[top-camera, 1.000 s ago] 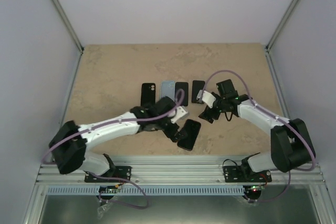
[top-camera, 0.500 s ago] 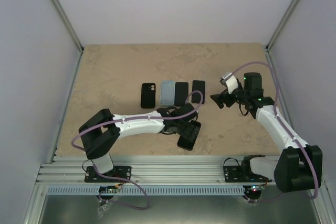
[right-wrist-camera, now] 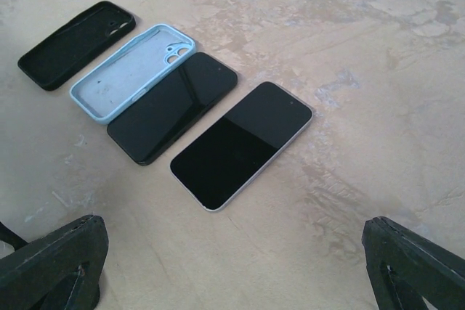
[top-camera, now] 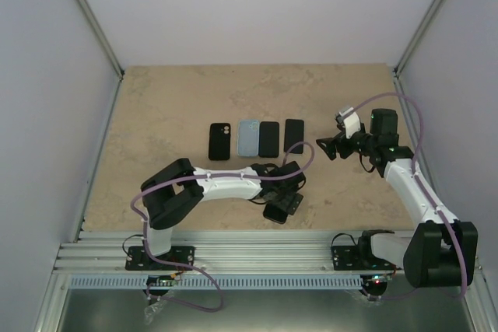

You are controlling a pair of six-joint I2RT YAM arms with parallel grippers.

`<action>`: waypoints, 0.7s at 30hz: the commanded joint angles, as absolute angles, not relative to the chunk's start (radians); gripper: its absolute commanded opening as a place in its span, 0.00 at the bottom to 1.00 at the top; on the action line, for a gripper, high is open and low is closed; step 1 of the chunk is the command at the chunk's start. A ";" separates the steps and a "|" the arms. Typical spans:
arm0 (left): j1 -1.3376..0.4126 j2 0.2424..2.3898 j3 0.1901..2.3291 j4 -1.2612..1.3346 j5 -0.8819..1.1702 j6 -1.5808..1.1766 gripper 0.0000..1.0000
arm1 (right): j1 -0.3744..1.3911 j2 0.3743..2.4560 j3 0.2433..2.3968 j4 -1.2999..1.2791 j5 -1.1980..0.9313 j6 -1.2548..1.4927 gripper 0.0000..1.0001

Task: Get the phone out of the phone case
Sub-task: Pick up the phone at the center of the board.

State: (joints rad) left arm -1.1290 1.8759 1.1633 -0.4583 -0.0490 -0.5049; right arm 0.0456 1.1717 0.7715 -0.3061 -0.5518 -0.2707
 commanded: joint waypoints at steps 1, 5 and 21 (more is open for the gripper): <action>-1.187 1.910 1.198 -0.485 -0.085 -0.529 0.99 | 0.035 1.158 0.757 -0.280 -0.595 -0.262 0.98; -1.221 1.967 1.229 -0.514 -0.150 -0.542 0.97 | 0.035 1.158 0.757 -0.282 -0.606 -0.261 0.98; -1.218 1.993 1.318 -0.565 -0.318 -0.488 0.68 | 0.034 1.146 0.751 -0.272 -0.623 -0.230 0.98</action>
